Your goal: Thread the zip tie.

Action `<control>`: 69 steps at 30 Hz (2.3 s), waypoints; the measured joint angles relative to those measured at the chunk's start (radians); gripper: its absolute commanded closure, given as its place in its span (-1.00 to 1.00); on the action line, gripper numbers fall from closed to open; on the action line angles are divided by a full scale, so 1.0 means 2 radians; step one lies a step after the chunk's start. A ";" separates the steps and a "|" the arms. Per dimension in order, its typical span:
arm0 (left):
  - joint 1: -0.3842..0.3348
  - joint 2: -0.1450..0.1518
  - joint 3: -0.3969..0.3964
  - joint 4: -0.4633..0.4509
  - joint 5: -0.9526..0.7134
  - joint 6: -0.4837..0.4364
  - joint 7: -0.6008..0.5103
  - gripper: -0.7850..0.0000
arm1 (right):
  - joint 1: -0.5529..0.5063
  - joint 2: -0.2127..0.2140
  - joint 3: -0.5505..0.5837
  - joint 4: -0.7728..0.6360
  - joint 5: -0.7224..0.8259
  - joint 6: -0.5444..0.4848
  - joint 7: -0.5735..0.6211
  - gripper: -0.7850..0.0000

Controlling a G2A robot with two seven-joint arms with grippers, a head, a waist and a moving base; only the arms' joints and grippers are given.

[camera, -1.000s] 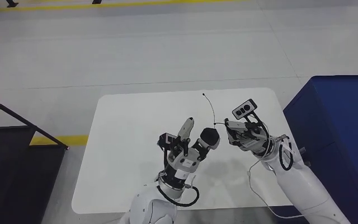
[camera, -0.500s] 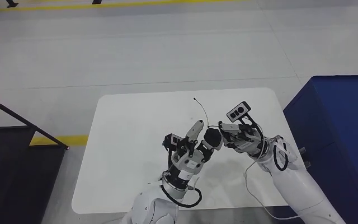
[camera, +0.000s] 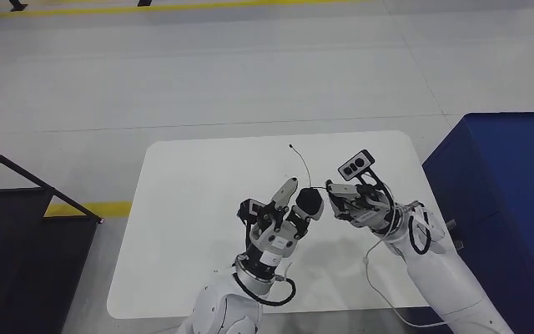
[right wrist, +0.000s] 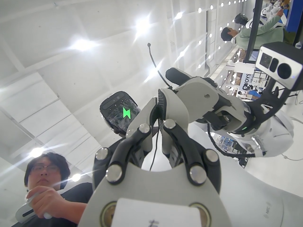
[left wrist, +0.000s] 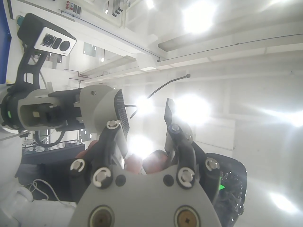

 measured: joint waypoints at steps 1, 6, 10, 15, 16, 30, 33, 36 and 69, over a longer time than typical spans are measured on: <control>0.002 0.000 -0.001 0.000 -0.001 0.000 -0.001 0.20 | 0.000 -0.001 0.002 0.000 0.001 0.001 0.000 1.00; 0.005 0.000 -0.003 0.004 -0.001 -0.001 -0.007 0.29 | 0.001 -0.003 0.007 0.002 -0.008 -0.003 0.001 1.00; 0.005 -0.001 -0.004 0.004 -0.001 0.002 -0.008 0.61 | -0.001 -0.006 0.007 0.003 -0.010 0.002 0.004 1.00; 0.003 -0.002 -0.002 0.004 -0.001 0.001 -0.009 1.00 | -0.001 -0.009 0.007 0.004 -0.014 0.004 0.005 1.00; 0.003 -0.002 -0.002 0.004 -0.001 0.002 -0.009 1.00 | -0.001 -0.009 0.007 0.004 -0.015 0.005 0.006 1.00; 0.003 -0.003 -0.002 0.010 0.016 0.008 -0.015 1.00 | -0.001 -0.016 0.016 0.006 -0.018 0.010 0.004 1.00; 0.004 -0.003 -0.001 0.014 0.023 0.013 -0.022 1.00 | 0.003 -0.018 0.022 0.007 -0.015 0.010 0.003 1.00; 0.005 -0.003 -0.001 0.016 0.025 0.019 -0.028 1.00 | 0.006 -0.019 0.028 0.009 -0.013 0.011 0.001 1.00; -0.010 -0.013 0.000 0.010 -0.009 0.009 -0.002 1.00 | 0.000 -0.034 0.026 0.006 -0.036 0.027 -0.001 1.00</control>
